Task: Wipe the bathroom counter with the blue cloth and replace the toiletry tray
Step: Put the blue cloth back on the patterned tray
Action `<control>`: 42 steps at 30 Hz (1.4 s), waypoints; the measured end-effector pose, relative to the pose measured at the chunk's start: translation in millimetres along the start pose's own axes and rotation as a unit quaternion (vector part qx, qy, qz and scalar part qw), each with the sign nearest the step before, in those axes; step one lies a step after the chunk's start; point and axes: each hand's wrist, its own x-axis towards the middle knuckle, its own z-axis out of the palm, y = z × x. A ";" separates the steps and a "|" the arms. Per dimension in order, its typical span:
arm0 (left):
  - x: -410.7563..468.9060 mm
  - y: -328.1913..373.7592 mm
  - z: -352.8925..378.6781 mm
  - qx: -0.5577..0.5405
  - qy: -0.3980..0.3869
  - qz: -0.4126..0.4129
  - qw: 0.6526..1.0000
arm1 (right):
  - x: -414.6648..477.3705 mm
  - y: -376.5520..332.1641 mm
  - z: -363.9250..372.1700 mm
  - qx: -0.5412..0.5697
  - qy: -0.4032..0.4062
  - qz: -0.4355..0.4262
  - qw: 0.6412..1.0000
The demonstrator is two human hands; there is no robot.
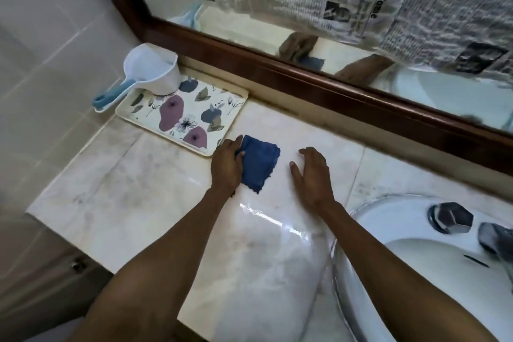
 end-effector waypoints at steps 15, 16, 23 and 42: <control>97.6 -37.3 -68.8 -0.195 -0.037 -0.086 0.976 | 21.7 -59.5 55.5 -0.105 0.020 0.075 0.991; 105.2 -46.1 -71.9 -0.204 -0.032 -0.106 0.973 | 21.5 -62.6 61.6 -0.118 0.011 0.076 0.990; 139.9 -85.8 -90.6 -0.197 -0.048 -0.143 0.969 | 14.6 -79.3 90.5 -0.170 0.018 0.109 0.979; 95.8 -95.1 -90.3 0.204 -0.081 0.155 0.963 | 1.3 -79.1 76.4 -0.157 -0.020 0.112 0.981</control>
